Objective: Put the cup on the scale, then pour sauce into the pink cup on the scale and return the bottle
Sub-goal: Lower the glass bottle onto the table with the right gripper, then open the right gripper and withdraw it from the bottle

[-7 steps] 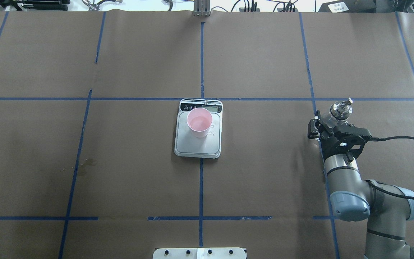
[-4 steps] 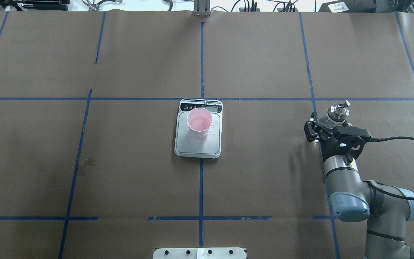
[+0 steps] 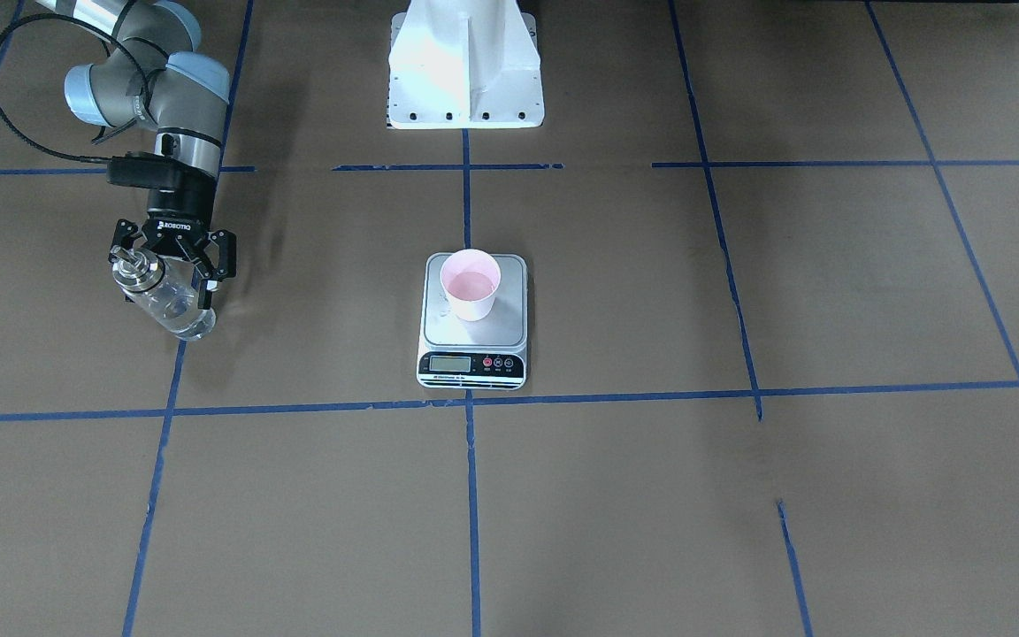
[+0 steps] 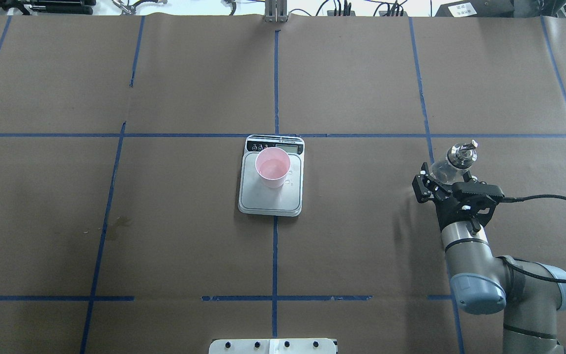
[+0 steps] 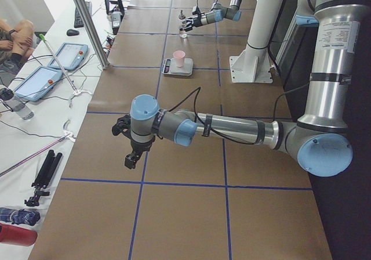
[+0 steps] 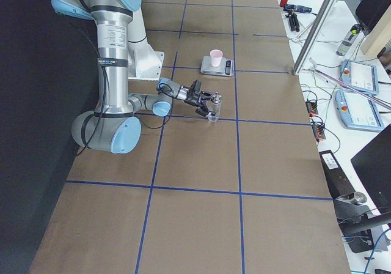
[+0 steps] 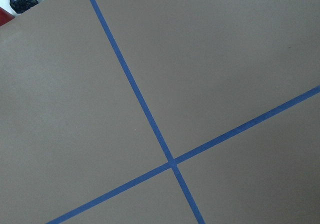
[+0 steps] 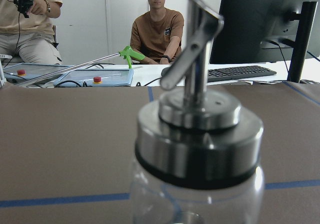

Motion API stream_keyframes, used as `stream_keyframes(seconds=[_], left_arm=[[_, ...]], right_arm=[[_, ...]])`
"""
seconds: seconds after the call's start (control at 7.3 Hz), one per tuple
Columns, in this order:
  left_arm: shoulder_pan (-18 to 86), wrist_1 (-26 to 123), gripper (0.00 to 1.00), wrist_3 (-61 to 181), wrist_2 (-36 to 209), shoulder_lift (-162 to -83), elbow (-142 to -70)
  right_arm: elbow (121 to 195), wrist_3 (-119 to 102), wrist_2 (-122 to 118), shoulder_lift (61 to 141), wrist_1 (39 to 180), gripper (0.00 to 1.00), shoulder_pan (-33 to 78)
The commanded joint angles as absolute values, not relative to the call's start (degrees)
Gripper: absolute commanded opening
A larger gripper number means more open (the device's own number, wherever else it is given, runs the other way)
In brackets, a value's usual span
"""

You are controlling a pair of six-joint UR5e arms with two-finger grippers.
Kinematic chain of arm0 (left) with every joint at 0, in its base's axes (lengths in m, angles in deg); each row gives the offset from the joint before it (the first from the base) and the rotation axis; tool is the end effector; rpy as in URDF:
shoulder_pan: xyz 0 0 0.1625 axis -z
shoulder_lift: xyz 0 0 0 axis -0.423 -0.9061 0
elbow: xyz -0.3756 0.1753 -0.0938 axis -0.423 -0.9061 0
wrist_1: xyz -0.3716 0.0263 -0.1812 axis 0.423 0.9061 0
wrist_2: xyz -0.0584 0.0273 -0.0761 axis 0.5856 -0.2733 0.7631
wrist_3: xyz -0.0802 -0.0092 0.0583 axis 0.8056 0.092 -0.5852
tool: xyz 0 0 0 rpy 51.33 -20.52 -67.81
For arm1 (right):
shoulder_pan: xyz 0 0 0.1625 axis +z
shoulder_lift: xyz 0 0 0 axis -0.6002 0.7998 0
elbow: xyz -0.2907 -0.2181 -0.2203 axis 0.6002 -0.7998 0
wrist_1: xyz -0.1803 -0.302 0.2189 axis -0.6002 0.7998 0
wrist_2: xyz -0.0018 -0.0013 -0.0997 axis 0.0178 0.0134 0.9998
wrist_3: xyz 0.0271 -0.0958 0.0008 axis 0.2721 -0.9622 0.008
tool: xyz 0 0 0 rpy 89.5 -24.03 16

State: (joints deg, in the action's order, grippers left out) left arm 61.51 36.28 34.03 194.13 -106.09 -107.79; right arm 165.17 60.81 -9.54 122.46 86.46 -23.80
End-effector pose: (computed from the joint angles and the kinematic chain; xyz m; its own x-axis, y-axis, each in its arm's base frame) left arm -0.0379 -0.5382 0.5808 0.7339 0.4457 -0.5125 -0.2048 0.8647 0.4587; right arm -0.4227 -0.3230 0.4929 0.7364 0.1350 0.6629 -0.6583 0.3689 0.6561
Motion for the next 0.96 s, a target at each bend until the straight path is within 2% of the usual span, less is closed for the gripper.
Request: stream_keyframes(seconds=[0.0, 0.41, 0.82], left_arm=[[61.55, 36.28, 1.00, 34.03, 194.10, -106.09, -107.94], [61.64, 36.28, 1.00, 34.03, 194.10, -106.09, -107.94], [61.64, 36.28, 1.00, 34.03, 194.28, -106.00, -107.94]], right_arm=[[167.87, 61.17, -7.57, 126.30, 86.44, 1.00, -27.64], [172.97, 62.41, -3.43, 130.96, 86.52, 1.00, -33.18], [187.09, 61.53, -3.42, 142.80, 87.14, 1.00, -33.90]])
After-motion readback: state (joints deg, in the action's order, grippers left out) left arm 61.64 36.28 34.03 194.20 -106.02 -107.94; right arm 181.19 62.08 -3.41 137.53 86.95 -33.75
